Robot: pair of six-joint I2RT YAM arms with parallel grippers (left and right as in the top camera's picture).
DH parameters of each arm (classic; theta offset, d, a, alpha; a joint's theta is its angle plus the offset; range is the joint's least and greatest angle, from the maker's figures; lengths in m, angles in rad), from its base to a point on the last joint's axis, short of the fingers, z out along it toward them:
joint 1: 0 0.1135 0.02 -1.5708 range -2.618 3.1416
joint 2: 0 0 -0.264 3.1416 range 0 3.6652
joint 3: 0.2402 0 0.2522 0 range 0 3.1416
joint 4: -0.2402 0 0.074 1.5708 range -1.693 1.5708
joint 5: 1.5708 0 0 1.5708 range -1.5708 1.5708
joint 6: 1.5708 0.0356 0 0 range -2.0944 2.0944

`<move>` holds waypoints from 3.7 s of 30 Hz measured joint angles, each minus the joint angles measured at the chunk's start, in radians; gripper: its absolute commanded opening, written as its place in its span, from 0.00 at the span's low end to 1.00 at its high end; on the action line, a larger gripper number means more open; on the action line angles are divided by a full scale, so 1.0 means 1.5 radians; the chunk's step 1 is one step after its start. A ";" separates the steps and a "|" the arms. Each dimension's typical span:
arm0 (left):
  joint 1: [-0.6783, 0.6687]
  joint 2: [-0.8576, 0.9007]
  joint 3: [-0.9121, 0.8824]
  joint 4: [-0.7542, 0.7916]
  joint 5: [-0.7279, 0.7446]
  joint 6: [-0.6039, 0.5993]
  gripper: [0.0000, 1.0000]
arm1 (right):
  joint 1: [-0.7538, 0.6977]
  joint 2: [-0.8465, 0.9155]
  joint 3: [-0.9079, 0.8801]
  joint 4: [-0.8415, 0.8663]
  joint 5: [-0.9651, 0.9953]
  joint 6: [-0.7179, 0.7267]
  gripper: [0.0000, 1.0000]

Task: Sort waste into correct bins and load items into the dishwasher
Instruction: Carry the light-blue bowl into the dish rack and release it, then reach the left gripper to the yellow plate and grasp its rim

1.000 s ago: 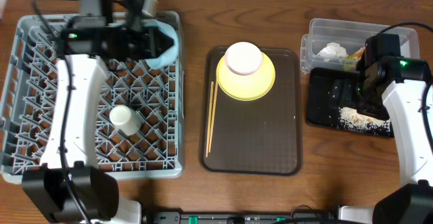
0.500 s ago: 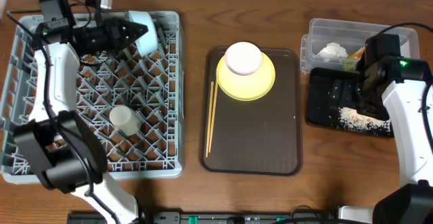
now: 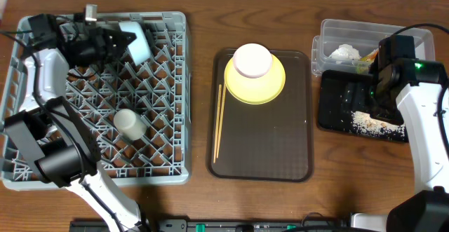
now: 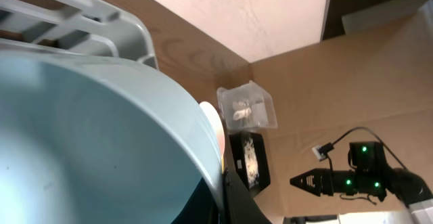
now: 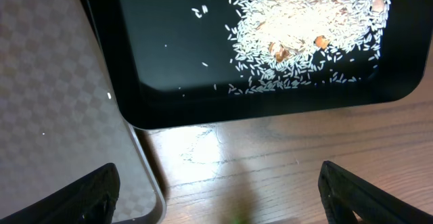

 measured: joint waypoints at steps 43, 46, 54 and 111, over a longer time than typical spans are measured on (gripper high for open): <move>0.076 -0.165 -0.020 -0.307 -0.361 0.013 0.66 | 0.000 0.000 0.000 -0.004 0.000 0.000 0.91; 0.065 -0.234 -0.020 -0.300 -0.371 0.012 0.67 | 0.000 0.000 0.000 -0.004 0.000 0.000 0.91; -0.105 -0.315 -0.020 -0.228 -0.454 0.012 0.75 | 0.000 0.000 0.000 -0.005 0.001 0.000 0.94; -0.657 0.025 -0.020 0.108 -0.786 0.016 0.06 | 0.000 0.000 0.000 -0.020 0.007 0.000 0.96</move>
